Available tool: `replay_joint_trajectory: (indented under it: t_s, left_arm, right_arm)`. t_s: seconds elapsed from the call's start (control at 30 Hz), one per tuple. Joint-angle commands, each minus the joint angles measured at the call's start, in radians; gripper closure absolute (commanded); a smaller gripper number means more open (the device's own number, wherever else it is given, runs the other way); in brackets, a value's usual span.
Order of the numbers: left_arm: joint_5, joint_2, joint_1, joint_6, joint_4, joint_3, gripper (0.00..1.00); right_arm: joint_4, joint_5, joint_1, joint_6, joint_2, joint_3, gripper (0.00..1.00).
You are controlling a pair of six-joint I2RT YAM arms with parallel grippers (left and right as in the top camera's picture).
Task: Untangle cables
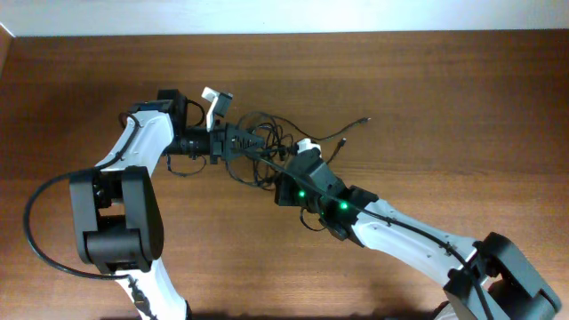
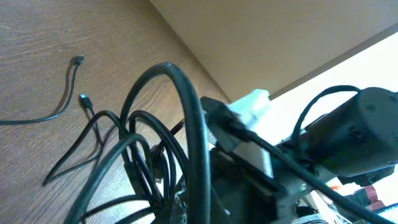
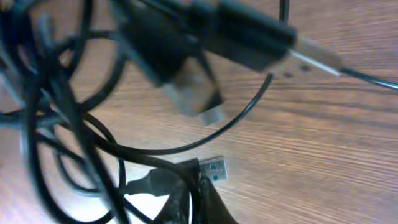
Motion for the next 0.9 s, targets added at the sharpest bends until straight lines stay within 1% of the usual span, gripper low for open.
replay_joint_trajectory:
  t_s: [0.0,0.07,0.1,0.17,0.23,0.3,0.37,0.4,0.43,0.47,0.5,0.53,0.57,0.6,0.63,0.7,0.73,0.77,0.83,0.87]
  left_arm:
    - [0.002,-0.026,0.005,-0.006,0.013,-0.003,1.0]
    - [-0.005,-0.026,0.008,-0.019,0.02,-0.003,1.0]
    - [-0.014,-0.026,0.015,-0.048,0.03,-0.003,1.0]
    - [-0.018,-0.026,0.042,-0.065,0.032,-0.003,1.0]
    - [-0.019,-0.026,0.075,-0.077,0.033,-0.003,1.0]
    - [-0.019,-0.026,0.106,-0.077,0.033,-0.006,1.0]
    - [-0.019,-0.026,0.124,-0.077,0.033,-0.011,1.0]
    - [-0.018,-0.026,0.127,-0.077,0.033,-0.011,1.0]
    - [-0.018,-0.026,0.126,-0.077,0.033,-0.011,1.0]
    - [-0.019,-0.026,0.122,-0.077,0.033,-0.011,1.0]
    - [-0.018,-0.026,0.118,-0.077,0.034,-0.011,1.0]
    - [-0.018,-0.026,0.115,-0.077,0.034,-0.011,1.0]
    - [-0.019,-0.026,0.112,-0.077,0.034,-0.011,1.0]
    - [-0.019,-0.026,0.106,-0.076,0.034,-0.011,1.0]
    - [-0.019,-0.026,0.103,-0.076,0.034,-0.011,1.0]
    - [-0.019,-0.026,0.103,-0.076,0.034,-0.011,1.0]
    - [-0.019,-0.026,0.103,-0.076,0.034,-0.011,0.92]
    - [-0.019,-0.026,0.103,-0.077,0.034,-0.011,0.87]
    - [-0.018,-0.026,0.103,-0.077,0.034,-0.011,0.71]
    - [-0.018,-0.026,0.103,-0.076,0.034,-0.011,0.7]
  right_arm:
    - [-0.07,0.031,-0.049,-0.07,-0.005,0.006,0.96]
    - [-0.195,0.037,-0.107,-0.08,-0.053,0.006,0.96]
    - [-0.264,0.056,-0.145,-0.084,-0.092,0.006,0.96]
    - [-0.389,0.121,-0.205,-0.125,-0.153,0.006,0.96]
    - [-0.557,0.221,-0.282,-0.173,-0.215,0.006,0.96]
    - [-0.689,0.334,-0.352,-0.217,-0.244,0.006,0.96]
    - [-0.78,0.43,-0.42,-0.235,-0.246,0.006,0.96]
    - [-0.806,0.413,-0.457,-0.235,-0.246,0.006,0.96]
    - [-0.792,0.3,-0.478,-0.282,-0.246,0.006,0.96]
    - [-0.753,0.137,-0.483,-0.359,-0.246,0.006,0.96]
    - [-0.718,0.021,-0.483,-0.385,-0.246,0.006,0.93]
    - [-0.68,-0.101,-0.483,-0.391,-0.245,0.006,0.82]
    - [-0.623,-0.242,-0.474,-0.391,-0.238,0.006,0.74]
    - [-0.578,-0.303,-0.455,-0.389,-0.227,0.006,0.65]
    - [-0.537,-0.322,-0.432,-0.38,-0.21,0.006,0.57]
    - [-0.477,-0.325,-0.393,-0.336,-0.179,0.006,0.54]
    - [-0.433,-0.328,-0.362,-0.325,-0.154,0.006,0.53]
    - [-0.391,-0.328,-0.333,-0.301,-0.127,0.006,0.53]
    - [-0.283,-0.34,-0.278,-0.269,-0.056,0.006,0.53]
    - [-0.255,-0.351,-0.272,-0.267,-0.039,0.006,0.53]
